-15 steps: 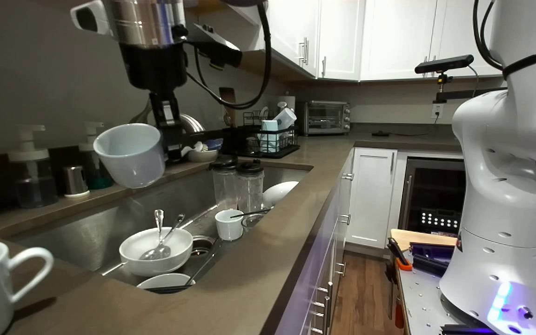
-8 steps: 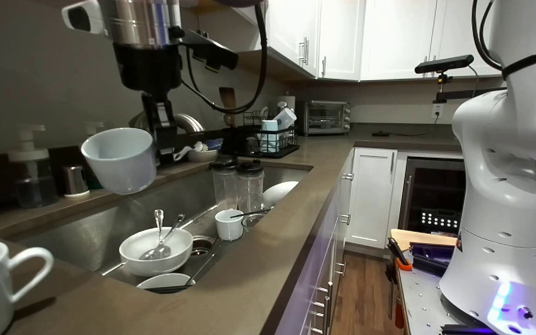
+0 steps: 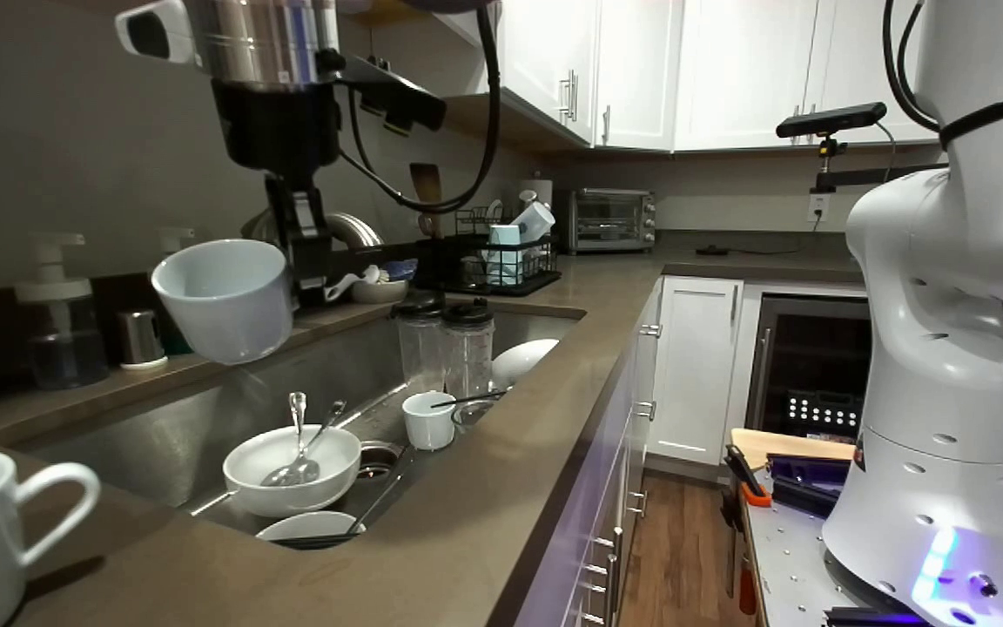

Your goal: Pick the white cup and pour its contents into the sink

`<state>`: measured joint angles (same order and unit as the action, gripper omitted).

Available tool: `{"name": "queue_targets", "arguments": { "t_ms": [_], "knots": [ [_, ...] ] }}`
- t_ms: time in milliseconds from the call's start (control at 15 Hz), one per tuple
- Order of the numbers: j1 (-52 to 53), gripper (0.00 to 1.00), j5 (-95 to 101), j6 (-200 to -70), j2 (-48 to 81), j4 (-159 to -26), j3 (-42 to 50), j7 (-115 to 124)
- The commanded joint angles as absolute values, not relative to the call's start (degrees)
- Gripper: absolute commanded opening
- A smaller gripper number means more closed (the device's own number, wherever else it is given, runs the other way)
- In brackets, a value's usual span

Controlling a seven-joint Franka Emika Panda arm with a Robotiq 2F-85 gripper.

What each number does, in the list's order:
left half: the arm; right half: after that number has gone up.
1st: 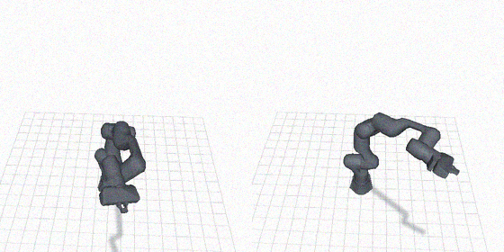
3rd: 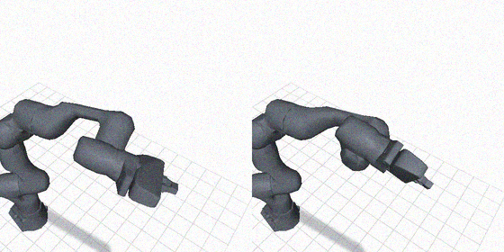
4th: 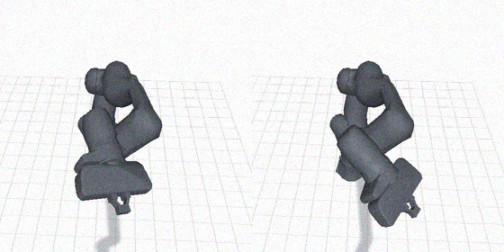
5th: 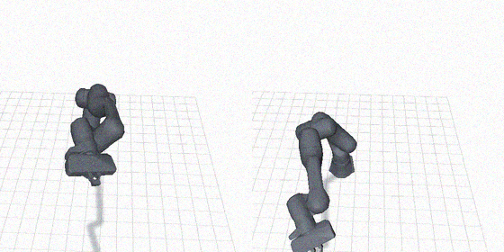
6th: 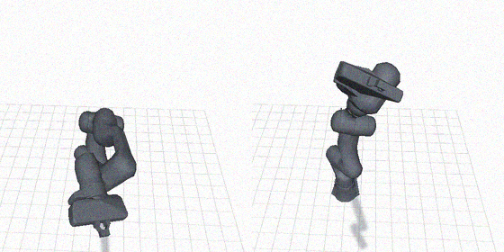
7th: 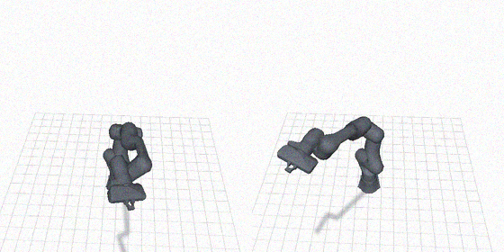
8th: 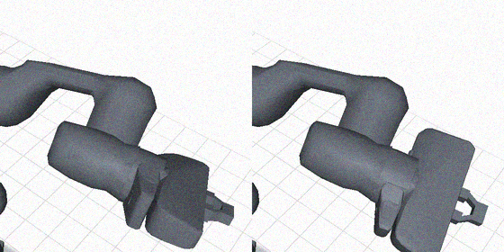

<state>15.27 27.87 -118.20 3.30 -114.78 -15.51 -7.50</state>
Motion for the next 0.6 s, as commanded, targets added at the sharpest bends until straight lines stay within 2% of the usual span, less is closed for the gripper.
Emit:
{"name": "queue_targets", "arguments": {
  "t_ms": [0, 133, 200, 533],
  "knots": [
    [15.52, 0.16, 27.83, -118.04, 3.36, -114.61, -15.31, -7.51],
    [15.52, 0.16, 27.83, -118.04, 3.36, -114.61, -15.31, -7.52],
    [15.52, 0.06, 27.83, -118.04, 3.36, -114.61, -15.31, -7.52],
    [15.74, 0.06, 28.12, -118.44, 6.72, -111.32, -15.49, -9.91]
  ]
}}
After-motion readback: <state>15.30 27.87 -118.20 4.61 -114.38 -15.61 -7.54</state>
